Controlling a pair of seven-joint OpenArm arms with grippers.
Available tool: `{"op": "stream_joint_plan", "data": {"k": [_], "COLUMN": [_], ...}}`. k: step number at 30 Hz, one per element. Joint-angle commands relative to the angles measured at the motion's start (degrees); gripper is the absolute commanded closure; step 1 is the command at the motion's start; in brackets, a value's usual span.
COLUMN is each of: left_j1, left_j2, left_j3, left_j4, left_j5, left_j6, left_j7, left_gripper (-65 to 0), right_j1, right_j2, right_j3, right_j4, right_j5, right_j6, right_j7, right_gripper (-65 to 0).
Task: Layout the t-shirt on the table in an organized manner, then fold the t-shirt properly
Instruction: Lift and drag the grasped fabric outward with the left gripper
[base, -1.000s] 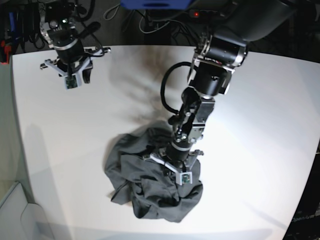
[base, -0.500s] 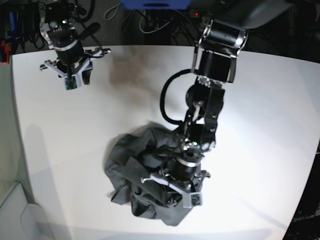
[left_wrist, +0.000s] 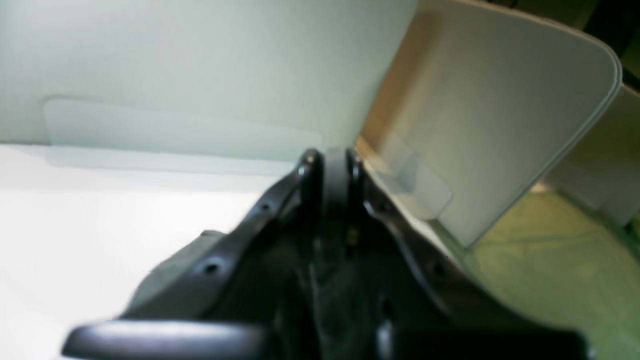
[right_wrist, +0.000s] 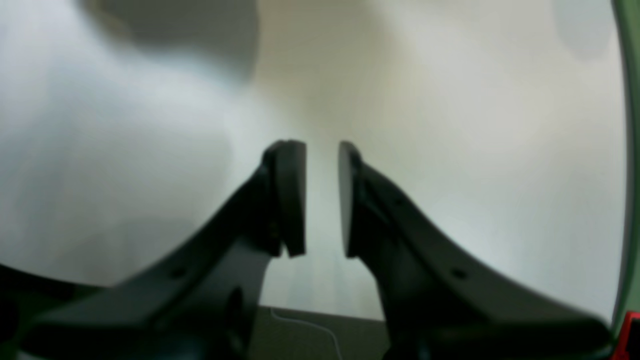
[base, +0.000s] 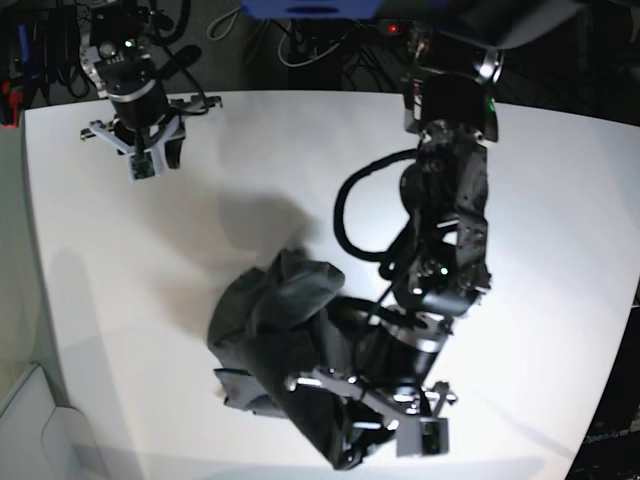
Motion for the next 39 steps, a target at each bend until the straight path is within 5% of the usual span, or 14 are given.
{"op": "stream_joint_plan", "data": {"k": [1, 12, 19, 23, 26, 32, 39], "left_j1": [-2.7, -6.6, -6.5, -8.1, -7.7, 3.7, 15.8], "left_j2": [-0.4, -8.8, -9.2, -9.2, -9.2, -9.4, -15.7], "left_j3": [-0.1, -0.6, -4.7, -9.6, -13.5, -19.8, -26.4], "left_j4": [1.5, 8.7, 11.6, 12.0, 13.0, 13.4, 13.0], "left_j5": [-0.1, -0.1, -0.1, -0.4, -0.6, -6.8, -13.1], "left_j6": [0.1, 0.1, 0.1, 0.1, -0.4, -0.5, -0.5], "left_j7": [-1.7, 4.4, 6.5, 9.6, 12.7, 16.3, 16.0], "left_gripper": [-0.5, -0.5, -0.5, -0.5, -0.5, -0.5, -0.5], "right_j1": [-0.1, 0.1, 0.2, 1.3, 1.5, 1.5, 2.9], "right_j2": [0.1, 0.1, 0.1, -0.1, -0.1, -0.1, -0.1], "right_j3": [0.1, 0.1, -0.4, -0.6, -0.6, -0.4, -0.7], "right_j4": [0.9, 1.0, 1.2, 1.1, 1.1, 0.9, 0.9], "right_j5": [0.2, 0.2, 0.2, 0.2, 0.2, 0.2, 0.2], "right_j6": [0.1, 0.2, 0.7, 5.2, 5.5, 5.5, 5.6], "right_j7": [1.3, 1.4, 1.8, 1.7, 1.7, 1.7, 1.7], "right_gripper": [-13.5, -13.5, -13.5, -13.5, -13.5, -13.5, -13.5]}}
